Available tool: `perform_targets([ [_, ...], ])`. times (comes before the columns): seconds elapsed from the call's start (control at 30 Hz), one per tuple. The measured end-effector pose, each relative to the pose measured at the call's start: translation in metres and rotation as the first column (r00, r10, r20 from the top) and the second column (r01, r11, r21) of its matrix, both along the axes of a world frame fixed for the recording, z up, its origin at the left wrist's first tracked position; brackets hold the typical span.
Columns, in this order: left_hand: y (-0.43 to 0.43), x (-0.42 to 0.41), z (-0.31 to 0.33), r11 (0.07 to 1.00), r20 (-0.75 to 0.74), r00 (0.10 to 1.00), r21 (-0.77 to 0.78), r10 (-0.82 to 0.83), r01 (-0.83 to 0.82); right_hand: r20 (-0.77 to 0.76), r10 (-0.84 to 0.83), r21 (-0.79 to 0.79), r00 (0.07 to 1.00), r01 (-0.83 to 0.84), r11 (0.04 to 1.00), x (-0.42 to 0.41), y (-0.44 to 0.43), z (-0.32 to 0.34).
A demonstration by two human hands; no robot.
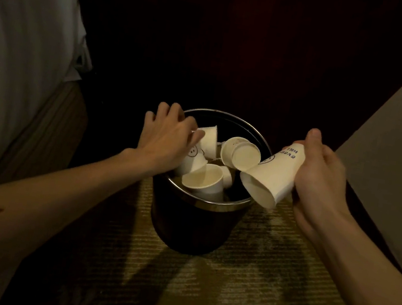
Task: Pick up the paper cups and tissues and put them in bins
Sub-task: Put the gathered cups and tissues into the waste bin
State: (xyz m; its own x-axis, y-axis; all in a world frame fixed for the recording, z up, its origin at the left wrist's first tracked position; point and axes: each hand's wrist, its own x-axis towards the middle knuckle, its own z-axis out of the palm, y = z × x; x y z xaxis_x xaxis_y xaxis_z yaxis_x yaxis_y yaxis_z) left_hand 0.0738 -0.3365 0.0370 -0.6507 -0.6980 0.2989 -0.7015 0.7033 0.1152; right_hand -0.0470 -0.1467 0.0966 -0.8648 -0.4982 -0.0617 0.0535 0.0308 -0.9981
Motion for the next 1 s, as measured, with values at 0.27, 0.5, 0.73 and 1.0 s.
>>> perform_targets([
  [0.27, 0.040, -0.013, 0.072, 0.600, -0.519, 0.808, 0.563, -0.279, 0.568, -0.134, 0.015, -0.013, 0.991, -0.017, 1.000, 0.000, -0.013, 0.003],
  [0.5, 0.040, -0.011, 0.082, 0.372, -0.551, 0.728, 0.627, -0.409, 0.684, -0.297, 0.068, 0.020, 0.952, -0.065, 0.998, 0.006, -0.038, 0.008],
  [0.73, 0.023, -0.012, 0.069, 0.466, -0.586, 0.771, 0.625, -0.249, 0.626, -0.199, 0.210, 0.084, 0.957, -0.197, 0.977, 0.008, -0.047, -0.007],
  [1.0, 0.003, -0.012, 0.055, 0.610, -0.468, 0.882, 0.682, -0.060, 0.404, -0.581, 0.430, 0.455, 0.691, -0.162, 0.876, 0.007, -0.032, -0.030],
])
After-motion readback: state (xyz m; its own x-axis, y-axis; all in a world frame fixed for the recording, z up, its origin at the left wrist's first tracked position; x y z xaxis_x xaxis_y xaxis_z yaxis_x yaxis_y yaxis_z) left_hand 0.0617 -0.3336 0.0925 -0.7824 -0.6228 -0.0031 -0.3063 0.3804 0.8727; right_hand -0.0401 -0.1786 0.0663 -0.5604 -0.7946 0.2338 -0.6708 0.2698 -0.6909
